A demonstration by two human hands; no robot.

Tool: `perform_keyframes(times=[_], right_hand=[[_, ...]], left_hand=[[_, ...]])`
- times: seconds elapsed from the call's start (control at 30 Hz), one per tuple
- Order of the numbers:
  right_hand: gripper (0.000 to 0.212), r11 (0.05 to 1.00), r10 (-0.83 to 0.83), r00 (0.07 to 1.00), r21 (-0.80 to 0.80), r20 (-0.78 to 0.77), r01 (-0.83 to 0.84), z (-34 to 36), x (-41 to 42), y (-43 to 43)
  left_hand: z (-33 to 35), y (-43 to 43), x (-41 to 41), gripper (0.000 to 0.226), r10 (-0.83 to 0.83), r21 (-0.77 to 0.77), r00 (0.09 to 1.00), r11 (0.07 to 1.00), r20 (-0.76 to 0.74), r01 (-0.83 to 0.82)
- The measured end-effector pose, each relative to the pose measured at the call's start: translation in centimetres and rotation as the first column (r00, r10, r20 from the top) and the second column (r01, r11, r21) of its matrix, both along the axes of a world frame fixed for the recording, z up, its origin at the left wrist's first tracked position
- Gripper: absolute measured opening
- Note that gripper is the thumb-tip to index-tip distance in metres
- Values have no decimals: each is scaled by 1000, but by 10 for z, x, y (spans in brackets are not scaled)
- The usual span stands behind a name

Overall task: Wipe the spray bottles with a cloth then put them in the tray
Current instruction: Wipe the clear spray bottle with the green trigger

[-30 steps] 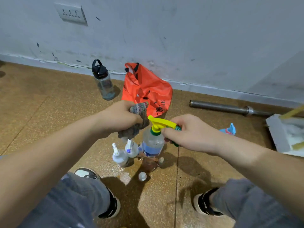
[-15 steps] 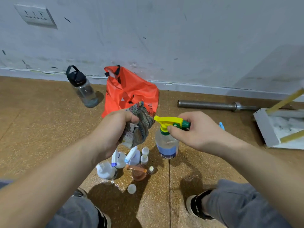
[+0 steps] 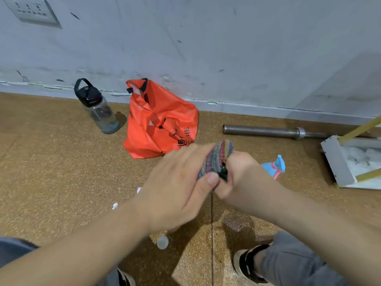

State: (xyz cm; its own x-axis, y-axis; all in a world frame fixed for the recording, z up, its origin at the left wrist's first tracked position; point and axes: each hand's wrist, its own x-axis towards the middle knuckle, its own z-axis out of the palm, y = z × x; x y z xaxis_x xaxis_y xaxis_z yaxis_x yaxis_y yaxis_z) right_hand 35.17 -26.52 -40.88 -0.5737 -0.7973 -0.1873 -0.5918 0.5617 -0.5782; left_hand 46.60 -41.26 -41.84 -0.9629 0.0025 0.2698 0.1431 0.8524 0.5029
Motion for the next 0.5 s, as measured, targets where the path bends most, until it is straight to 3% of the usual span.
perform_keyframes(times=[0.13, 0.2, 0.37, 0.43, 0.5], right_hand=[[18, 972, -12, 1000, -235, -20, 7, 8, 5, 0], [25, 964, -23, 1000, -266, 7, 24, 9, 4, 1], [24, 982, 21, 996, -185, -82, -36, 7, 0, 9], [24, 986, 27, 993, -161, -112, -45, 7, 1, 7], [19, 991, 37, 993, -121, -114, -51, 10, 3, 5]], left_hand=[[-9, -17, -9, 47, 131, 297, 990, 949, -59, -108], [-10, -21, -13, 46, 193, 457, 979, 867, 60, -198], [-5, -27, -19, 55, 159, 546, 891, 741, 424, -392], [-1, -20, -12, 59, 125, 545, 922, 774, 367, -322], [2, -1, -2, 50, 122, 353, 985, 922, 122, -158]])
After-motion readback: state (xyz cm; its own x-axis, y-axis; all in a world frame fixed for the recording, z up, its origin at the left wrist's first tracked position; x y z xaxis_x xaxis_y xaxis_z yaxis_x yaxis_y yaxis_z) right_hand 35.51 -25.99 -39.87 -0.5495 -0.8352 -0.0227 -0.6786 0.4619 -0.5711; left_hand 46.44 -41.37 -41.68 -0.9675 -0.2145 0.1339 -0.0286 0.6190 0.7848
